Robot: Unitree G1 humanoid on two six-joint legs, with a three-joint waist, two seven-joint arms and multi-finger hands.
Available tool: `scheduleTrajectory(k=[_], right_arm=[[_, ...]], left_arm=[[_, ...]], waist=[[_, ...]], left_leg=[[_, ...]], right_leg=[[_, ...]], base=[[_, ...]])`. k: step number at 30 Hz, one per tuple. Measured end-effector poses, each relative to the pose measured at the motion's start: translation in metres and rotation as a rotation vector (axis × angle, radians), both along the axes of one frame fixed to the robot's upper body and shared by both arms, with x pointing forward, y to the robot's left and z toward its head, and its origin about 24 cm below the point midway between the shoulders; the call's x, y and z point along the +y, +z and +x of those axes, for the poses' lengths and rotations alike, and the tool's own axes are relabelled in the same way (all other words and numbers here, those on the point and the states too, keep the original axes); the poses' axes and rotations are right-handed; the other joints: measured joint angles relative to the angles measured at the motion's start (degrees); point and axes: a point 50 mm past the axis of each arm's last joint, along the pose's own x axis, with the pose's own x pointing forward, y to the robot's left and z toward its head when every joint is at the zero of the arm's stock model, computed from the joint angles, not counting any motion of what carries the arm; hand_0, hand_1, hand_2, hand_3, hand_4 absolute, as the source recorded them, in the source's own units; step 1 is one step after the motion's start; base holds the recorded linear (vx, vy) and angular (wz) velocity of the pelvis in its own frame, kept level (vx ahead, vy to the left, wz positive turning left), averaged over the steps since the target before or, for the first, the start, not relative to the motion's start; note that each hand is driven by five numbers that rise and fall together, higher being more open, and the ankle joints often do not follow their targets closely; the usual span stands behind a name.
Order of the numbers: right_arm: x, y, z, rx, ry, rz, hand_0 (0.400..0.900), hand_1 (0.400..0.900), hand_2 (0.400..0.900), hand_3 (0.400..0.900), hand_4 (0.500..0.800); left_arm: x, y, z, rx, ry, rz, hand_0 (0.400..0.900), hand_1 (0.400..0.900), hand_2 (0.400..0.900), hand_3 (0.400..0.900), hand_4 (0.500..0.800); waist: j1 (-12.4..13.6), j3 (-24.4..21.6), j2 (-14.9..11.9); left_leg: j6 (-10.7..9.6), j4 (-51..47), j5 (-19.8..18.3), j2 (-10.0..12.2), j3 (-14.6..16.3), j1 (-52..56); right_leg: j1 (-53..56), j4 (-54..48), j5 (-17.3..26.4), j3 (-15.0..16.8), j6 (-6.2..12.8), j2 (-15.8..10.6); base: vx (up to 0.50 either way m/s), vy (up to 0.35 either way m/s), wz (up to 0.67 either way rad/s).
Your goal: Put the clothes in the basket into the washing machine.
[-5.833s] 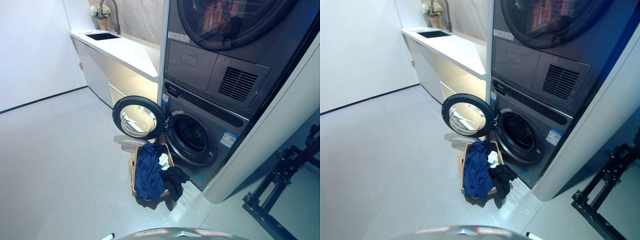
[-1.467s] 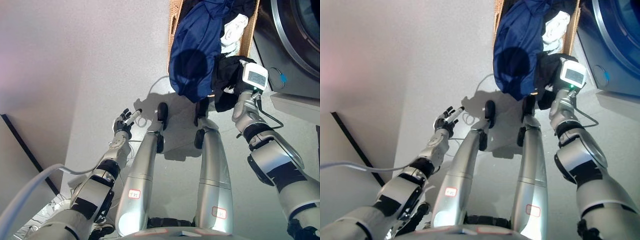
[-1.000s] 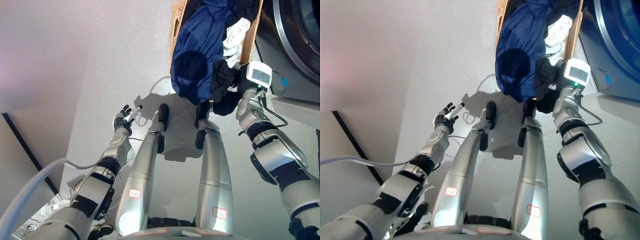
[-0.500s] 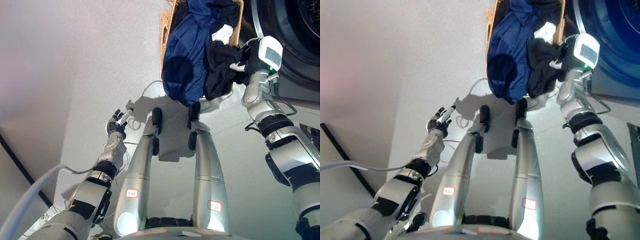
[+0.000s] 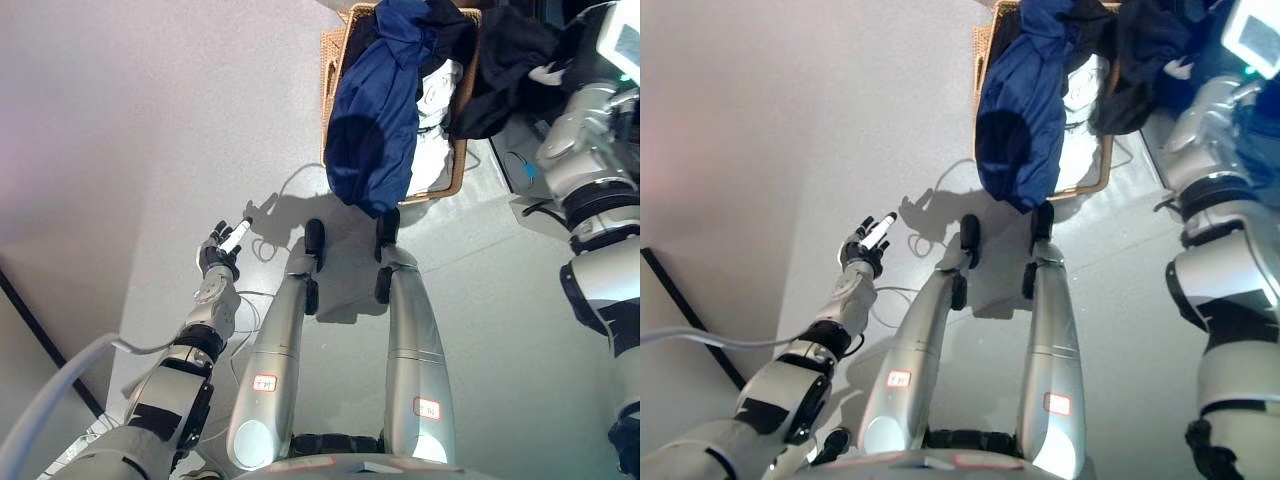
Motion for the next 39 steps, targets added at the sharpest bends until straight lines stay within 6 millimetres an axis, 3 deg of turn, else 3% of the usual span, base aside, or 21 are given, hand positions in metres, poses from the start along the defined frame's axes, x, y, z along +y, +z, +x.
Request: scheduleTrajectory(k=[4, 8, 16, 17, 18, 19, 20, 32, 36, 39], right_arm=[[-0.028, 0.028, -0.019, -0.021, -0.127, -0.071, 0.4, 0.4, 0.4, 0.4, 0.5], [-0.039, 0.067, -0.037, -0.1, -0.189, -0.101, 0.4, 0.4, 0.4, 0.4, 0.5], [-0.061, 0.108, -0.069, -0.134, -0.295, -0.185, 0.4, 0.4, 0.4, 0.4, 0.5], [-0.062, 0.11, -0.071, -0.135, -0.299, -0.182, 0.549, 0.549, 0.549, 0.549, 0.589], [-0.064, 0.11, -0.073, -0.121, -0.31, -0.187, 0.841, 0.841, 0.841, 0.841, 0.765], [-0.067, 0.111, -0.076, -0.117, -0.317, -0.184, 0.841, 0.841, 0.841, 0.841, 0.765], [-0.07, 0.111, -0.078, -0.113, -0.326, -0.176, 0.9, 0.9, 0.9, 0.9, 0.8], [-0.077, 0.11, -0.083, -0.142, -0.345, -0.086, 0.9, 0.9, 0.9, 0.9, 0.8], [-0.073, 0.112, -0.081, -0.154, -0.337, -0.103, 0.9, 0.9, 0.9, 0.9, 0.8], [-0.058, 0.111, -0.07, -0.17, -0.272, -0.157, 0.9, 0.9, 0.9, 0.9, 0.8]], left_arm=[[-0.003, 0.003, 0.0, -0.029, -0.031, 0.005, 0.9, 0.9, 0.9, 0.9, 0.8], [-0.006, 0.004, -0.002, -0.046, -0.055, 0.007, 0.9, 0.9, 0.9, 0.9, 0.8], [-0.024, 0.009, -0.012, -0.115, -0.139, -0.007, 0.9, 0.9, 0.9, 0.9, 0.8], [-0.026, 0.008, -0.013, -0.117, -0.146, -0.009, 0.9, 0.9, 0.9, 0.9, 0.8], [-0.028, 0.008, -0.013, -0.117, -0.154, -0.008, 0.9, 0.9, 0.9, 0.9, 0.8], [-0.031, 0.009, -0.014, -0.124, -0.166, -0.009, 0.9, 0.9, 0.9, 0.9, 0.8], [-0.034, 0.01, -0.015, -0.134, -0.175, -0.015, 0.9, 0.9, 0.9, 0.9, 0.8], [-0.049, 0.015, -0.023, -0.174, -0.198, -0.046, 0.9, 0.9, 0.9, 0.9, 0.8], [-0.049, 0.017, -0.023, -0.177, -0.195, -0.034, 0.9, 0.9, 0.9, 0.9, 0.8], [-0.049, 0.017, -0.023, -0.176, -0.189, -0.033, 0.9, 0.9, 0.9, 0.9, 0.8]], waist=[[0.76, -0.06, 0.11], [1.73, -0.12, 0.2], [4.85, -0.3, 0.66], [5.15, -0.29, 0.67], [5.44, -0.31, 0.7], [5.64, -0.31, 0.7], [5.81, -0.32, 0.72], [6.22, -0.4, 1.44], [6.39, -0.4, 1.44], [6.15, -0.39, 1.44]], left_leg=[[0.3, 0.21, 0.22, -1.18, 0.83, -1.44], [0.09, 0.05, 0.67, -2.06, 1.64, -3.58], [-1.27, 0.08, 1.38, -3.33, 2.16, -5.31], [-1.46, 0.06, 1.48, -3.31, 2.13, -5.45], [-1.9, 0.27, 1.44, -3.46, 2.16, -5.55], [-1.97, 0.25, 1.43, -3.73, 2.12, -5.67], [-2.0, 0.3, 1.42, -3.87, 2.16, -5.88], [-2.19, 0.27, 1.52, -3.93, 2.72, -5.94], [-2.28, 0.45, 1.59, -4.0, 2.8, -5.76], [-2.46, 1.32, 1.44, -3.91, 2.72, -5.47]], right_leg=[[-3.08, 3.1, -1.51, 0.9, 0.1, -1.4], [-6.94, 6.11, -2.19, 2.46, -0.21, -1.91], [-12.07, 12.26, -5.36, 3.0, -2.1, -3.83], [-12.51, 12.89, -5.63, 2.92, -2.48, -3.83], [-12.92, 13.72, -6.05, 3.06, -2.71, -4.05], [-13.44, 14.41, -6.47, 3.18, -2.95, -4.33], [-14.01, 15.09, -6.81, 3.32, -3.08, -4.44], [-15.02, 16.33, -7.12, 3.83, -3.55, -4.47], [-14.83, 16.5, -7.12, 3.89, -3.55, -4.56], [-14.15, 16.62, -7.11, 3.76, -3.53, -4.54]], base=[[0.07, -0.076, 0.14], [0.09, -0.105, 0.19], [0.09, -0.118, 0.18], [0.06, -0.089, 0.1], [0.06, -0.083, 0.07], [0.06, -0.059, 0.05], [0.05, -0.055, 0.05], [0.01, -0.012, 0.01], [-0.01, 0.02, -0.03], [-0.04, 0.053, -0.08]])
